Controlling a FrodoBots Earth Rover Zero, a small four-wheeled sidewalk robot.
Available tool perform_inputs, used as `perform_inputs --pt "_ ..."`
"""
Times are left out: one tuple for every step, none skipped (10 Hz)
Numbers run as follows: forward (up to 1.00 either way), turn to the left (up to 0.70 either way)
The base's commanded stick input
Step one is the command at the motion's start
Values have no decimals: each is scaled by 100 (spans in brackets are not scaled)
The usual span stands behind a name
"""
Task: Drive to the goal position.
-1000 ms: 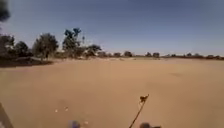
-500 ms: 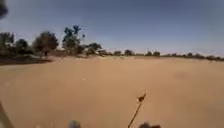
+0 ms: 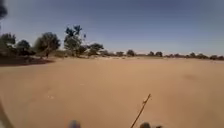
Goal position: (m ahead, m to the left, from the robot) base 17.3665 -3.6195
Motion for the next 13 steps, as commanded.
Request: perform_inputs --pt "70 0" --pt "70 0" --pt "70 0" --pt "70 0" --pt "70 0" --pt "70 0" --pt "70 0" --pt "70 0" --pt "70 0" --pt "70 0" --pt "70 0" --pt "70 0" --pt "70 0"
